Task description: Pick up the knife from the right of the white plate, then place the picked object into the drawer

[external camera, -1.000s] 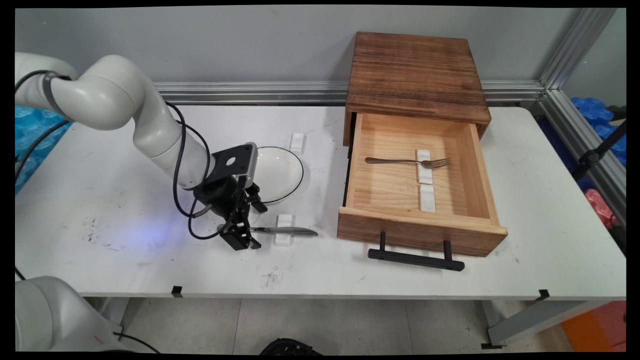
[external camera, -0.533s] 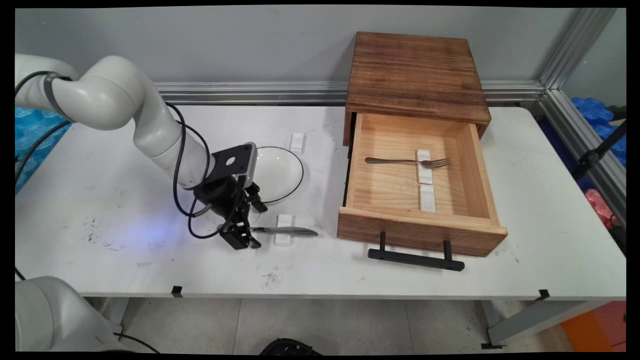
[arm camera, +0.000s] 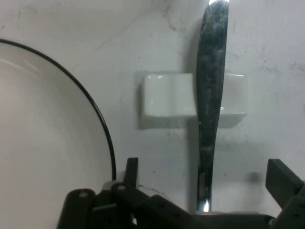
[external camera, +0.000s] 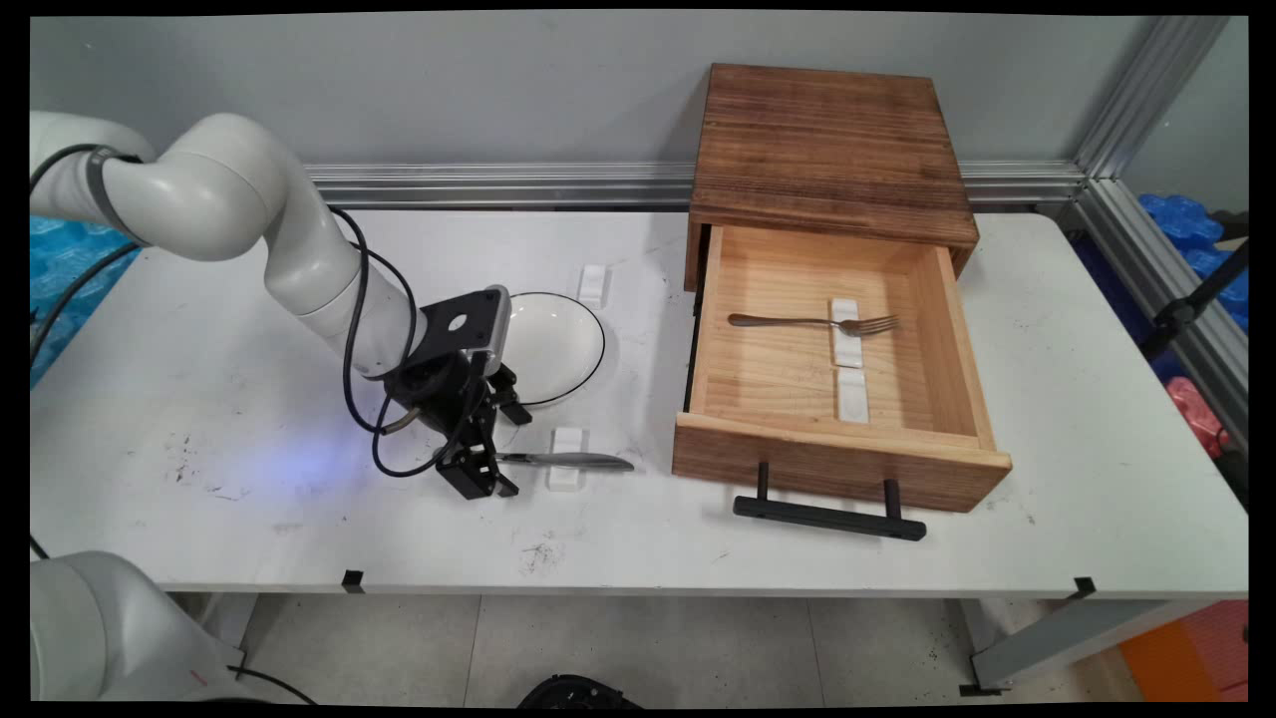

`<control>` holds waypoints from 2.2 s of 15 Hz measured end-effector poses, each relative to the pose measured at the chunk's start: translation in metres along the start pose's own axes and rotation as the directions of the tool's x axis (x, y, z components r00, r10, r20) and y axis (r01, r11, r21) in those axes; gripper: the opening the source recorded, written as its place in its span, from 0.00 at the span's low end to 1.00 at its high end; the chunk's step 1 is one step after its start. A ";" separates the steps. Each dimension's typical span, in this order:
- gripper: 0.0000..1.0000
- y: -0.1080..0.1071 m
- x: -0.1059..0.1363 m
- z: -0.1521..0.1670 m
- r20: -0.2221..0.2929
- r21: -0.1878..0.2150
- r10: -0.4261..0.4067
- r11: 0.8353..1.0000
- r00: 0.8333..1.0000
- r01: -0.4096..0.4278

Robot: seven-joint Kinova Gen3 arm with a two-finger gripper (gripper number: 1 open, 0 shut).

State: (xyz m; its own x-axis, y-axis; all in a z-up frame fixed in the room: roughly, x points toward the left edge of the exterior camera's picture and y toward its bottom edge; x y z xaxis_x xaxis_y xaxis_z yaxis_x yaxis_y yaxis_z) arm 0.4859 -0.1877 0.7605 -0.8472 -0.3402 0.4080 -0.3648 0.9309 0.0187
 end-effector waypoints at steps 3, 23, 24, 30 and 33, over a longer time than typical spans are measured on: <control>1.00 0.001 -0.001 0.000 0.000 -0.002 0.001 1.000 1.000 -0.001; 0.00 0.001 0.002 0.002 -0.026 -0.014 0.005 1.000 1.000 -0.006; 0.00 0.001 0.002 0.001 -0.028 -0.015 0.006 1.000 1.000 -0.006; 0.00 0.003 0.003 -0.001 -0.035 -0.017 0.012 1.000 0.999 -0.013; 0.00 0.004 0.005 -0.005 -0.040 -0.023 0.020 1.000 0.999 -0.021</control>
State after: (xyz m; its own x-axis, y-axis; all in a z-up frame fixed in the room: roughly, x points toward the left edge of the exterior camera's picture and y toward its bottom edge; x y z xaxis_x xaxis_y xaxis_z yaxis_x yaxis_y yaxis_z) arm 0.4823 -0.1851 0.7674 -0.8381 -0.3162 0.4445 -0.3384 0.9405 0.0308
